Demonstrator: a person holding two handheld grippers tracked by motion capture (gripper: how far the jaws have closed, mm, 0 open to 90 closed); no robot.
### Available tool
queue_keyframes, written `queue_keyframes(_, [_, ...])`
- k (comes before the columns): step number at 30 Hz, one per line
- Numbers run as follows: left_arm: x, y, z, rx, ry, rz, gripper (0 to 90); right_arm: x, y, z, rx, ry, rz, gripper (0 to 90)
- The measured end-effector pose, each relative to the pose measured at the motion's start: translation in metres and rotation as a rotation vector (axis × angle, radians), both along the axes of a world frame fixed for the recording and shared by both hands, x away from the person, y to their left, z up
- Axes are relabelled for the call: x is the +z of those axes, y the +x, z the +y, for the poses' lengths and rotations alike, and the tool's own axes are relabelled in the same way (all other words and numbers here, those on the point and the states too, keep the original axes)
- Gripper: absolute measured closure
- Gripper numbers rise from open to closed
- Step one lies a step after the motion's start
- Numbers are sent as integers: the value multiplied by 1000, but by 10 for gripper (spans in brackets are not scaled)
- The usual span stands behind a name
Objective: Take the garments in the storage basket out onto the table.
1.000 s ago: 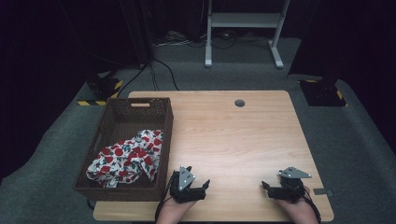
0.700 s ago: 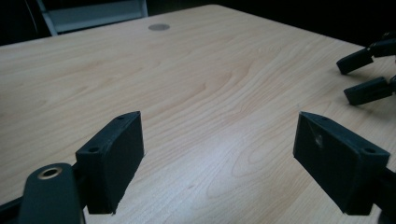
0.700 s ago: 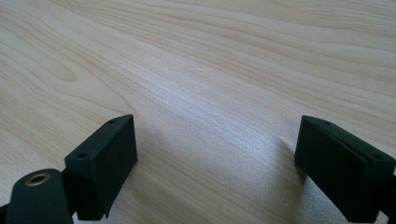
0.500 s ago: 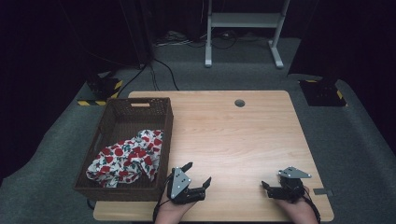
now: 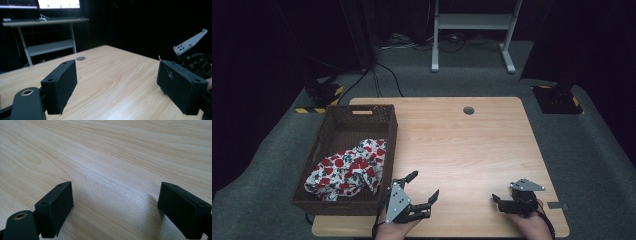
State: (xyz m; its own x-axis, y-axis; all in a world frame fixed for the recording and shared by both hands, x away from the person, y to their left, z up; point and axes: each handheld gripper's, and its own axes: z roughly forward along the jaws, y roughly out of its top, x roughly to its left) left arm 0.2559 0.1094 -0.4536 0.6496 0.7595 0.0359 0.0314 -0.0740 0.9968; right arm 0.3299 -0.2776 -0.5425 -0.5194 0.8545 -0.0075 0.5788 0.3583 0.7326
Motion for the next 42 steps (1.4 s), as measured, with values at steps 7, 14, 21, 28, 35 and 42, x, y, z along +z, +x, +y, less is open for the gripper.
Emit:
queue_keyframes(7, [18,-10,7,-21,-87,-40,150,0,0,0,1,0,0,126])
queue_keyframes(14, [33,-21,15,3,-125,-93,144,0,0,1,14,-1,-1,126])
queue_keyframes(21, [36,-23,24,6,-126,-108,148,0,0,1,19,-2,0,126])
queue_keyframes(28, [37,-24,32,35,-120,-107,148,0,0,1,19,-5,-2,132])
queue_keyframes(35, [38,-23,41,78,-126,-93,148,0,-1,3,21,5,1,146])
queue_keyframes(42, [39,-23,52,114,-153,-99,148,0,-1,4,18,0,0,139])
